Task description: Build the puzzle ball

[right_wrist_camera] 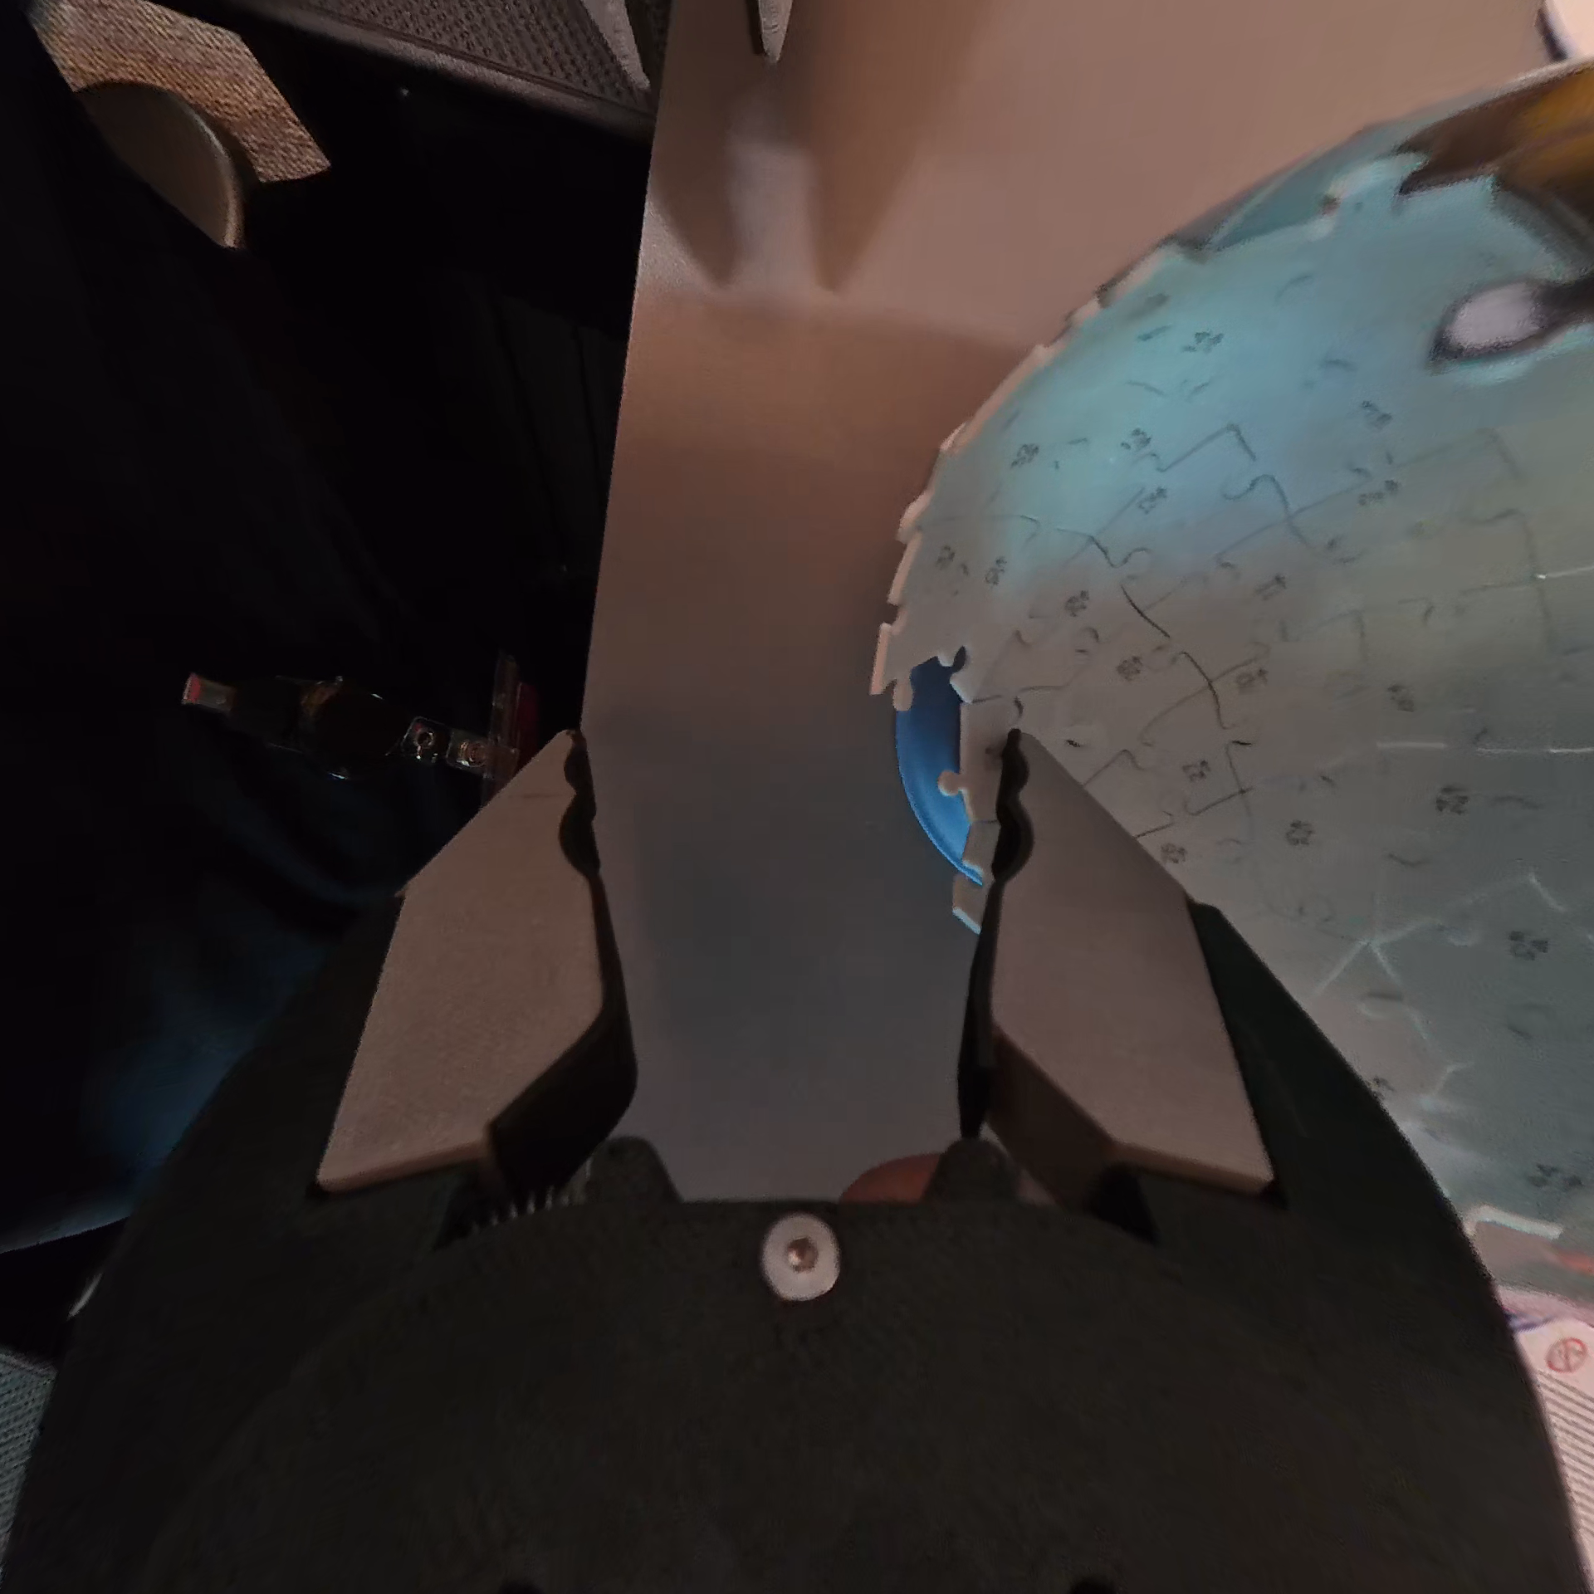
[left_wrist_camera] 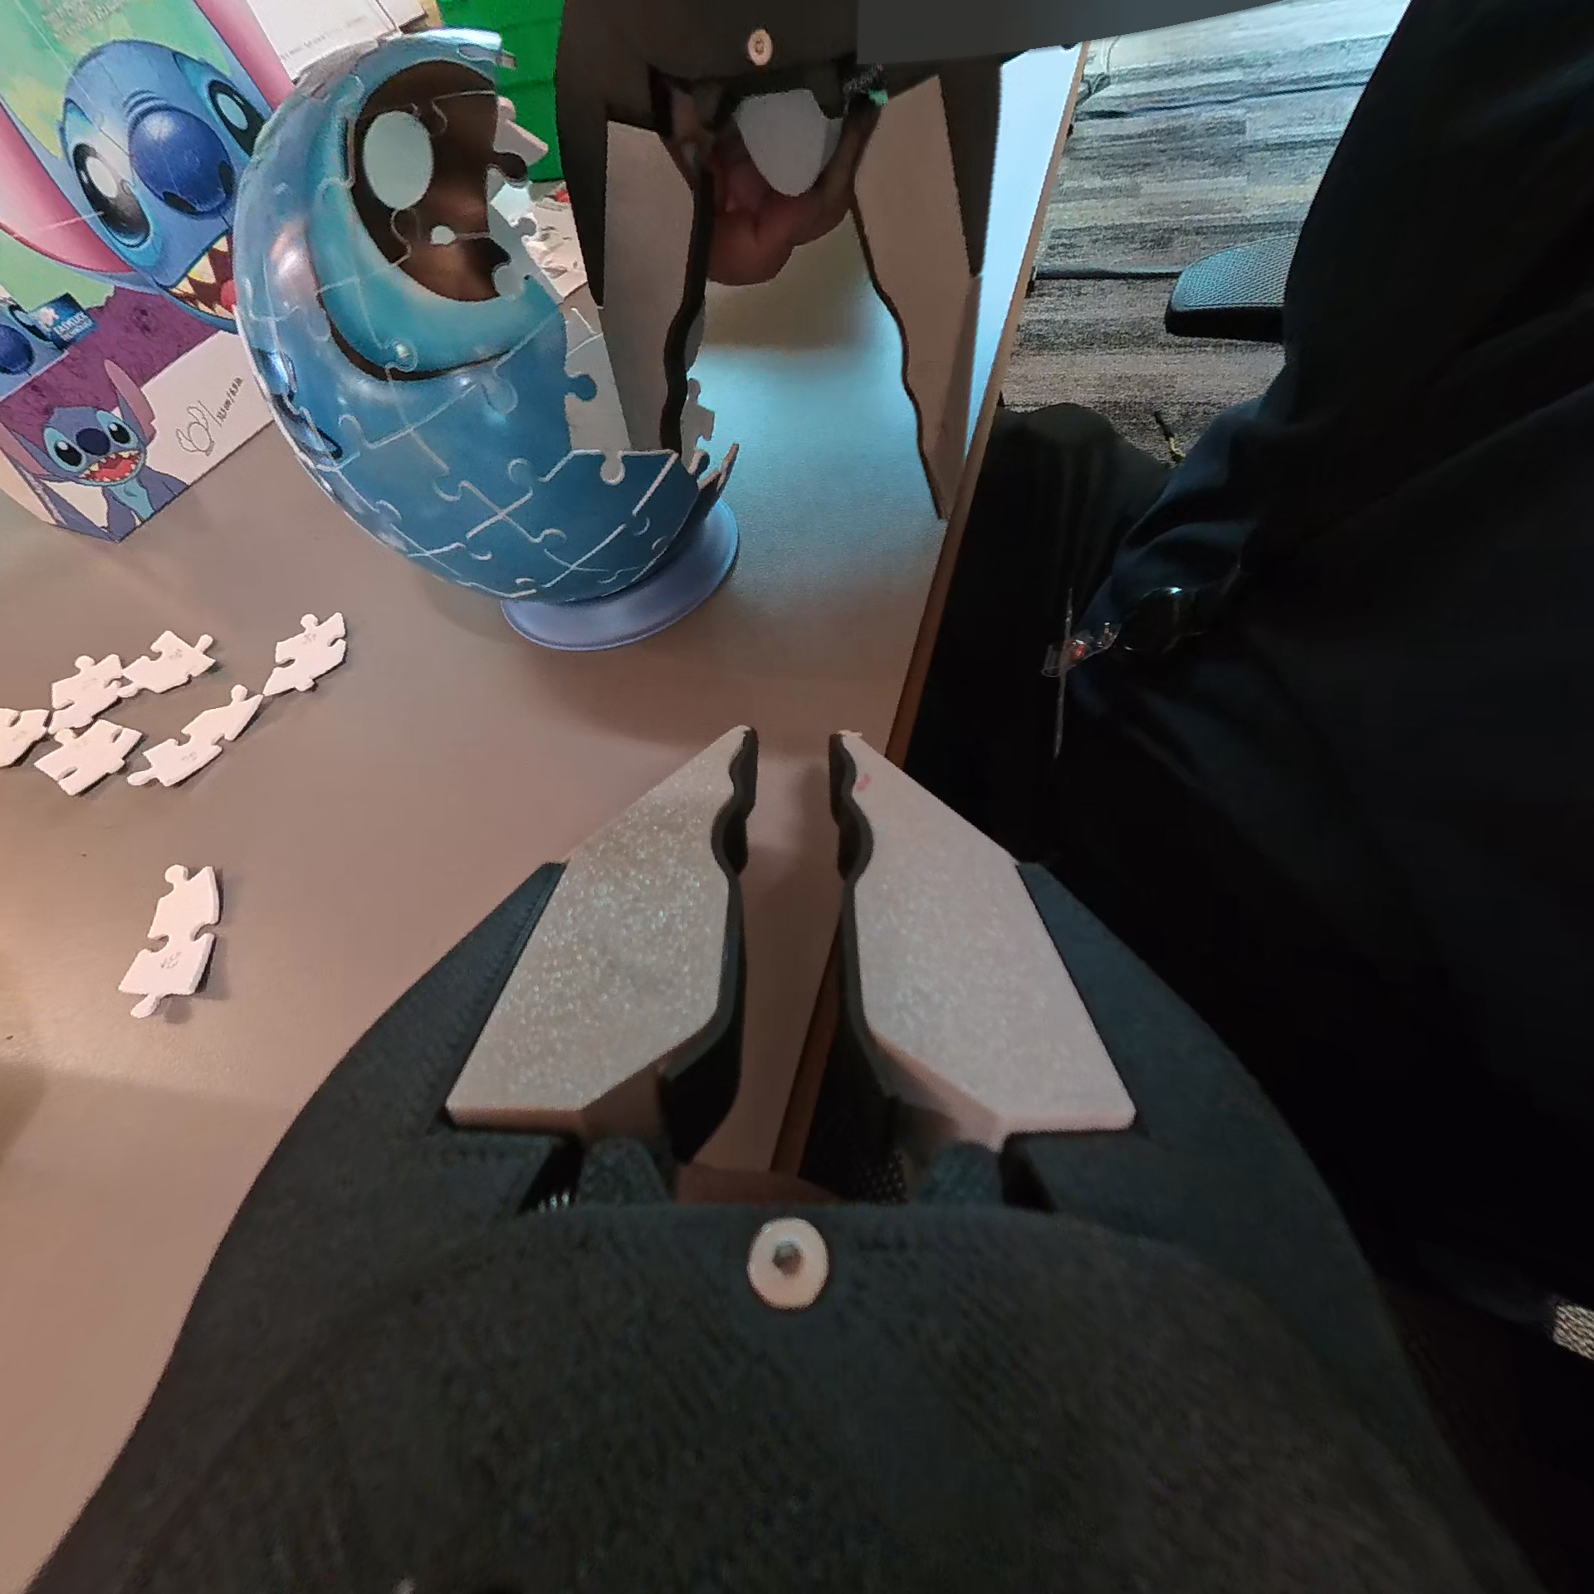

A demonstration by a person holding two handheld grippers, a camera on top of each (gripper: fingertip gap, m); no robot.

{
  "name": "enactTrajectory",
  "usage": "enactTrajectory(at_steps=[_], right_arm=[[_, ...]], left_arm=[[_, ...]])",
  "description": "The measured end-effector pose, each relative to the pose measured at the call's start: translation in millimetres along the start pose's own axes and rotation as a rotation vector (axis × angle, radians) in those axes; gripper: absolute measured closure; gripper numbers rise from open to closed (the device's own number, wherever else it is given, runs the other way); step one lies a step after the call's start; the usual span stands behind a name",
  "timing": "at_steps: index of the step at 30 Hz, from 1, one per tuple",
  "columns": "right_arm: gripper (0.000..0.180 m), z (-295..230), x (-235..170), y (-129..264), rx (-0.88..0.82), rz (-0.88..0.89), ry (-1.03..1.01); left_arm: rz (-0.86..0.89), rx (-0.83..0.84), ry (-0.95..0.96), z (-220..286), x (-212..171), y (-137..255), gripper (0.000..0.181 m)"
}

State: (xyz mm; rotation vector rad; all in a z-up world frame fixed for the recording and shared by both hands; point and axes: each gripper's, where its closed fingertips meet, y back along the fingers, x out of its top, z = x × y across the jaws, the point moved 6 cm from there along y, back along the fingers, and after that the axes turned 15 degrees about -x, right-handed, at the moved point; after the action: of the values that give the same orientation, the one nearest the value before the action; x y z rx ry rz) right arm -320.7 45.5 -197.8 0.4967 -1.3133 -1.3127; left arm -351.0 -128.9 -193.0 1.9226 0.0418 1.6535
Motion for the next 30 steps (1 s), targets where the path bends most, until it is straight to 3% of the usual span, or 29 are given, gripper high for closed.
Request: enactTrajectory(at_steps=[20,25,30], right_arm=[[0.083,-5,6,4,-0.003,-0.005,-0.014],[0.082,-8,16,44,-0.088,0.154,-0.073],[0.096,10,0,96,-0.234,0.398,-0.269]], left_arm=[[0.0,0.008,0.02,-1,-2,1,0.166],[0.012,0.02,0.043,-4,-1,4,0.165],[0.051,0.062,0.059,-15,11,7,0.162]])
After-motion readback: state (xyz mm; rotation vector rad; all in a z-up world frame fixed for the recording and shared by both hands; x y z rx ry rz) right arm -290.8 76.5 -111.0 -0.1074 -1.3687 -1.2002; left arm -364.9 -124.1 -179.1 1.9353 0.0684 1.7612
